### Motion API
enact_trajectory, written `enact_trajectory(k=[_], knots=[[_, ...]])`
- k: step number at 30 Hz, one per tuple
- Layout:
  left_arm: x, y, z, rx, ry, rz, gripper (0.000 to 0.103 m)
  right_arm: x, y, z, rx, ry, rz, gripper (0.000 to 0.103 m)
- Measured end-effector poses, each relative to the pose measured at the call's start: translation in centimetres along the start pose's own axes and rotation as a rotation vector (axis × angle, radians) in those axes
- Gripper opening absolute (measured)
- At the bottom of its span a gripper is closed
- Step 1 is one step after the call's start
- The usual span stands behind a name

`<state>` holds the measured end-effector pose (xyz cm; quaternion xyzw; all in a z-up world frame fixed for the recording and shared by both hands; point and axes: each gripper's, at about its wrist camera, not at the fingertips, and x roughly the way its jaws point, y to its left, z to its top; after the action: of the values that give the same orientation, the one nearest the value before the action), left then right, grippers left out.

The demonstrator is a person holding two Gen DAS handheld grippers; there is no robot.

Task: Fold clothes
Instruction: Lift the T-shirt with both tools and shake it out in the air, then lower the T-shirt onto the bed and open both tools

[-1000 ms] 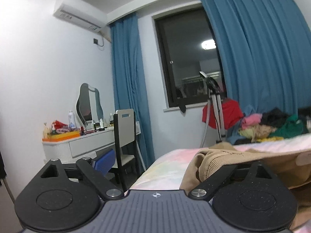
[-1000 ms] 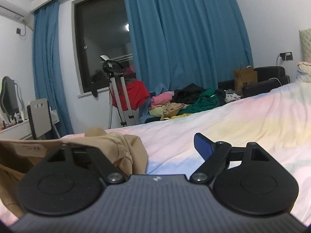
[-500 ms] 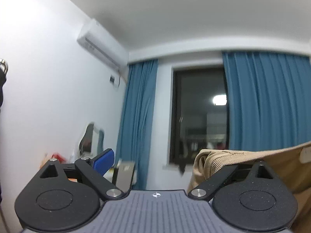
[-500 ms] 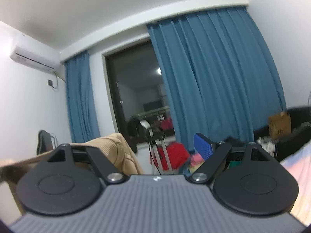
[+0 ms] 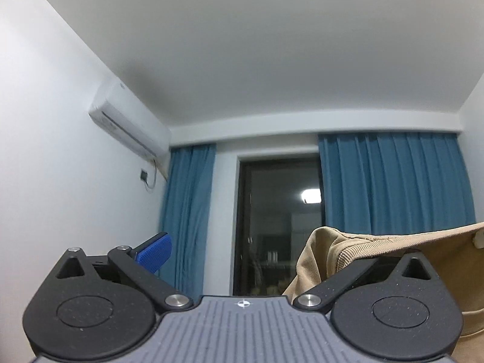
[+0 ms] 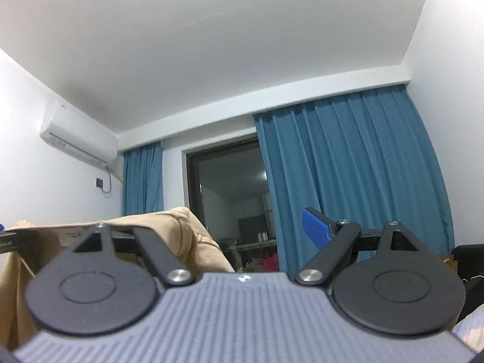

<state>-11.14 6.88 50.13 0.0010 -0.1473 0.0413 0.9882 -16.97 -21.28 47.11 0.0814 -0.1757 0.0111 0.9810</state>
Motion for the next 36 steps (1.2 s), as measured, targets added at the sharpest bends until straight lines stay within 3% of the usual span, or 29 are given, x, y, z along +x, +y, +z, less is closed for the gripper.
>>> enact_trajectory(k=[5, 10, 17, 21, 23, 27, 29, 32, 34, 36], knots=[[3.2, -1.2, -4.2, 0.005, 0.121, -0.033, 0.103, 2.6, -1.8, -3.7, -0.030, 0.127, -0.011, 0.084], [9.3, -3.1, -12.6, 0.036, 0.229, -0.030, 0.103, 7.6, -4.1, -10.8, -0.035, 0.262, -0.032, 0.084], [21.8, -6.1, -27.6, 0.066, 0.355, -0.003, 0.103, 20.0, -8.1, -24.1, -0.065, 0.406, -0.128, 0.083], [29.3, -8.3, -38.1, 0.037, 0.469, 0.017, 0.103, 27.2, -11.0, -33.7, -0.082, 0.513, -0.184, 0.082], [33.1, -8.9, -44.3, 0.045, 0.553, 0.024, 0.103, 30.4, -12.7, -39.5, -0.096, 0.614, -0.193, 0.082], [39.5, -9.8, -56.5, 0.044, 0.818, -0.012, 0.099, 35.2, -14.4, -51.1, -0.133, 0.846, -0.222, 0.081], [41.7, -10.2, -61.6, 0.084, 0.930, -0.028, 0.099, 37.3, -14.4, -55.9, -0.196, 0.966, -0.193, 0.081], [44.4, -11.4, -68.4, 0.219, 1.122, -0.080, 0.099, 40.6, -13.2, -61.9, -0.361, 1.145, -0.146, 0.081], [44.7, -12.6, -72.4, 0.353, 1.282, -0.174, 0.096, 42.2, -12.1, -65.3, -0.463, 1.295, -0.079, 0.081], [43.8, -13.4, -74.3, 0.459, 1.335, -0.214, 0.095, 42.9, -11.0, -67.1, -0.494, 1.372, -0.023, 0.081]])
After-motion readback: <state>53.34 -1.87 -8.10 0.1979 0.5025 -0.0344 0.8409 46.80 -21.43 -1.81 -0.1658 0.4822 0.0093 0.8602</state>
